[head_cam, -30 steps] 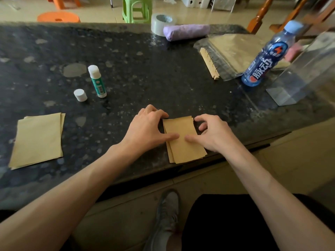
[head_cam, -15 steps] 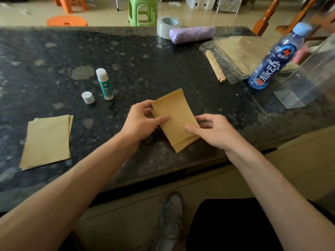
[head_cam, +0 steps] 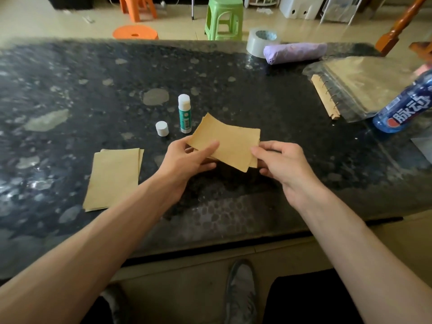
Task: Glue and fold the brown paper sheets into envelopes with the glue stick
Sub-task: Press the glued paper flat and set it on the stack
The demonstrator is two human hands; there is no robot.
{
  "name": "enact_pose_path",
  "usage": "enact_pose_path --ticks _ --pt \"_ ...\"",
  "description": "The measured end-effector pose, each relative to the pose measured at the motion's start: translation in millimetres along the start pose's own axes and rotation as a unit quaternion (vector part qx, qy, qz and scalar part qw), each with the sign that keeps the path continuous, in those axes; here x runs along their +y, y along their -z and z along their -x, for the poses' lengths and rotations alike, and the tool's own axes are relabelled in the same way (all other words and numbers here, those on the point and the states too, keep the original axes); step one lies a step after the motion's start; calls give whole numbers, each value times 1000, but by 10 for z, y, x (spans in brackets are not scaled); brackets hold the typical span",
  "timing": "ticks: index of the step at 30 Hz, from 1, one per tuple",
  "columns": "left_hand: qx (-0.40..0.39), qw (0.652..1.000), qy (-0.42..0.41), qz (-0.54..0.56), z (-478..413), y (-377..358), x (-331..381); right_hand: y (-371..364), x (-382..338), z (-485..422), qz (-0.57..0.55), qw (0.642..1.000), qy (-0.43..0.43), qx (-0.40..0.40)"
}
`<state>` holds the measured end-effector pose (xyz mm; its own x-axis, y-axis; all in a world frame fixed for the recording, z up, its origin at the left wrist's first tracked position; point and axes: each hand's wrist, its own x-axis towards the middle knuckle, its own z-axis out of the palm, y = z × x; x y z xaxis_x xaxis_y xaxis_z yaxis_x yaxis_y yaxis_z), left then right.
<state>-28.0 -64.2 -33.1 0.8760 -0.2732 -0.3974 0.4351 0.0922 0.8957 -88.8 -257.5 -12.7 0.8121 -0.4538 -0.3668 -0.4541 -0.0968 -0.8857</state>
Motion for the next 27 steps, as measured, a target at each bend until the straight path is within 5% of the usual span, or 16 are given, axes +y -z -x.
enact_pose_path --ticks 13,21,27 --pt "44 998 -14 -36 -22 311 23 -197 -59 -94 12 998 26 -60" --pt "-15 998 12 -67 -7 377 43 -182 -74 -271 36 999 7 -9" --pt "15 989 -38 -141 -8 550 3 -59 -155 -639 60 993 58 85"
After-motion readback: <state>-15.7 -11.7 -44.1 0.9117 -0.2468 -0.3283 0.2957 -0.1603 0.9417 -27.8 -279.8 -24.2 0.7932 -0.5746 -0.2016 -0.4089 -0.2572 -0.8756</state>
